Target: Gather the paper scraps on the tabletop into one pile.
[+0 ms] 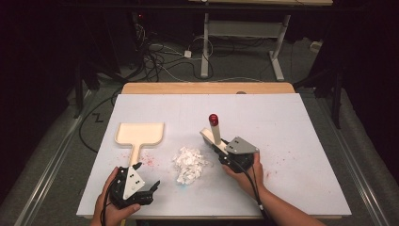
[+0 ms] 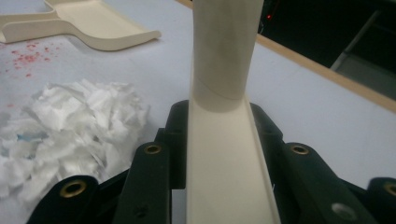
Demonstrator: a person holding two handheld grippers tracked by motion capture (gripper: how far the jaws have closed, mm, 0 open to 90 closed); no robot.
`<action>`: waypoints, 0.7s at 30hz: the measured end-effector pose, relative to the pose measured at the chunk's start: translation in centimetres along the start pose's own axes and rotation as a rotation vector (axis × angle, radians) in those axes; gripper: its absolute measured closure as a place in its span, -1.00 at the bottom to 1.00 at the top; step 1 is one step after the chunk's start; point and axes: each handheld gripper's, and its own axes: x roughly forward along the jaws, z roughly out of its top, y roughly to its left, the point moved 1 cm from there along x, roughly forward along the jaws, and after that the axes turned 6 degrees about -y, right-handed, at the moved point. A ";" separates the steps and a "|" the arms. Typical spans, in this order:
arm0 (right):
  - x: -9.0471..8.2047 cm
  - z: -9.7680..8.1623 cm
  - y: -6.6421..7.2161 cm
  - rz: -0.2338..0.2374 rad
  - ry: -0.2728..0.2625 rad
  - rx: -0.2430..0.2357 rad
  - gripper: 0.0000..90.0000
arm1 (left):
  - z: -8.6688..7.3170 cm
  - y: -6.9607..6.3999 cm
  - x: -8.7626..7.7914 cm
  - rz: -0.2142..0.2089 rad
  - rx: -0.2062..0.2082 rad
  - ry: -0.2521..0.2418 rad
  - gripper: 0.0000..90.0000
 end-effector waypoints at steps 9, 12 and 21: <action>1.7 1.4 4.3 0.113 -0.016 0.007 0.51 | 0.0 -0.1 0.0 -0.004 0.005 0.003 -0.63; 1.7 1.7 5.3 0.131 -0.011 0.006 0.51 | 0.0 -0.1 0.0 -0.004 0.005 0.002 -0.63; 0.5 2.8 3.4 0.088 -0.046 0.018 0.51 | -0.1 0.0 0.0 -0.004 0.002 0.001 -0.63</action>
